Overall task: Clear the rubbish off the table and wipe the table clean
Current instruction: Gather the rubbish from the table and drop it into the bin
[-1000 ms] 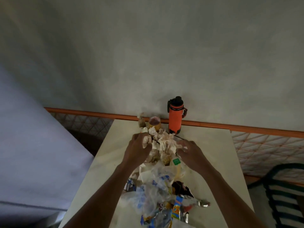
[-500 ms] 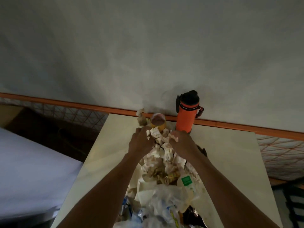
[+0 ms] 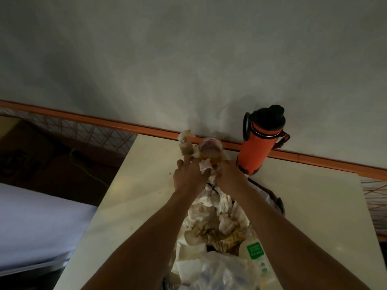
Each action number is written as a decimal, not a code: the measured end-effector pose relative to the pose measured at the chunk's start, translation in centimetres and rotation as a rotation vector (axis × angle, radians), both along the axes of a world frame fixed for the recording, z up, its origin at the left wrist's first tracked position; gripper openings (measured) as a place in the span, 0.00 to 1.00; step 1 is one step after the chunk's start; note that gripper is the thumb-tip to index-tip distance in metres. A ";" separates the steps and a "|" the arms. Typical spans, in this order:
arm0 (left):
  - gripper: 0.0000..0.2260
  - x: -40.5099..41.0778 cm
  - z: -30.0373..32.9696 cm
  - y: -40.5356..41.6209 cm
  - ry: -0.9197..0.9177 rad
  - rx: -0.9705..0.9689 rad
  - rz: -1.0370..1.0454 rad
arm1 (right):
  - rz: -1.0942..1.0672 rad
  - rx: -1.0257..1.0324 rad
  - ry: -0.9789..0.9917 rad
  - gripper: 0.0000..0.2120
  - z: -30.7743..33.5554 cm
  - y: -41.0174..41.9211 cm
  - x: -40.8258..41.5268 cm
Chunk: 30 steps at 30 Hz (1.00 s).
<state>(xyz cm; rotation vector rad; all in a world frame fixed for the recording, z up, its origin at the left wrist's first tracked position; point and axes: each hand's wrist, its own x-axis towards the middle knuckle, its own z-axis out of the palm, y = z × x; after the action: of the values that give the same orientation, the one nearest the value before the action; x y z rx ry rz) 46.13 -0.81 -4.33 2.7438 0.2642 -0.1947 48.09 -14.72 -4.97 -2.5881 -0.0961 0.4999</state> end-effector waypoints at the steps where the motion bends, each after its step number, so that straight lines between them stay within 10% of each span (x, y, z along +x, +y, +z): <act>1: 0.21 0.0 0.3 -0.2 0.006 0.021 -0.002 | -0.006 0.003 0.002 0.15 0.0 0.0 -0.1; 11: 0.09 -1.8 1.8 1.4 -0.211 -0.335 0.126 | 0.078 -0.229 0.040 0.28 0.3 0.0 -1.5; 21: 0.11 -4.7 5.1 5.1 -0.274 -0.673 0.352 | 0.135 -0.353 -0.022 0.18 0.6 0.8 -2.1; 30: 0.17 -3.8 1.6 3.2 0.059 -0.304 0.146 | 0.026 -0.140 -0.176 0.13 1.4 0.4 -2.5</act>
<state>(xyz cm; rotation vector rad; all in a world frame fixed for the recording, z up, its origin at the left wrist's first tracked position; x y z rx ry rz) 42.38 2.41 -2.76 2.4101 0.4132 -0.2535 45.57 -14.32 -3.52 -2.7680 -0.1601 0.2964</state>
